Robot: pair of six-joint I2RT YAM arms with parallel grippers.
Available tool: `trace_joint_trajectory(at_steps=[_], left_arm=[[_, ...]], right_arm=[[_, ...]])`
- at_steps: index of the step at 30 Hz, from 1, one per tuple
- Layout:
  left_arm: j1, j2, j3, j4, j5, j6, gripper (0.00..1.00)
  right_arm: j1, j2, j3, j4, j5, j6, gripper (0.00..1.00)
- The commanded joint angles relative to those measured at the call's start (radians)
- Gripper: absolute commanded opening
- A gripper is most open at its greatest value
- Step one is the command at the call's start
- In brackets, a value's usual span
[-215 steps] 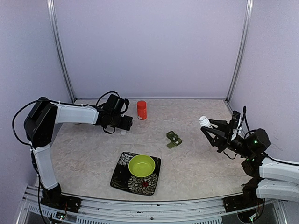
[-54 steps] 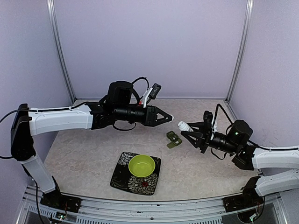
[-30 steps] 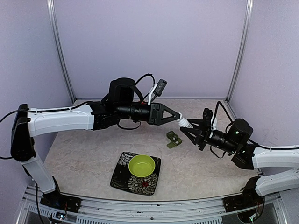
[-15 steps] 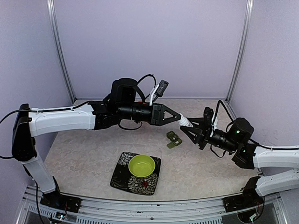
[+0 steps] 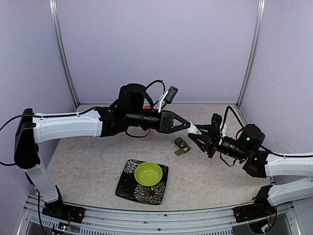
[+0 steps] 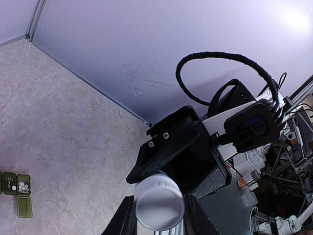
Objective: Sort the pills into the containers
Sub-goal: Close the lid of the pill bottle.
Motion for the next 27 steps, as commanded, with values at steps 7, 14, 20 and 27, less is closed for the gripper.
trace_joint_trajectory(at_steps=[7,14,20,27], left_arm=[[-0.015,0.052,0.045,-0.019,0.074,-0.007,0.28],[-0.015,0.065,0.039,0.021,0.146,-0.007,0.28],[-0.020,0.053,0.050,-0.030,0.141,0.126,0.28],[-0.018,0.003,0.013,-0.026,0.099,0.281,0.29]], right_arm=[[0.055,-0.047,0.037,-0.063,0.092,-0.118,0.00],[0.063,-0.076,0.044,-0.116,0.103,-0.169,0.00],[0.064,-0.078,0.086,-0.160,-0.008,-0.030,0.00],[0.063,-0.075,0.097,-0.168,-0.106,0.197,0.00]])
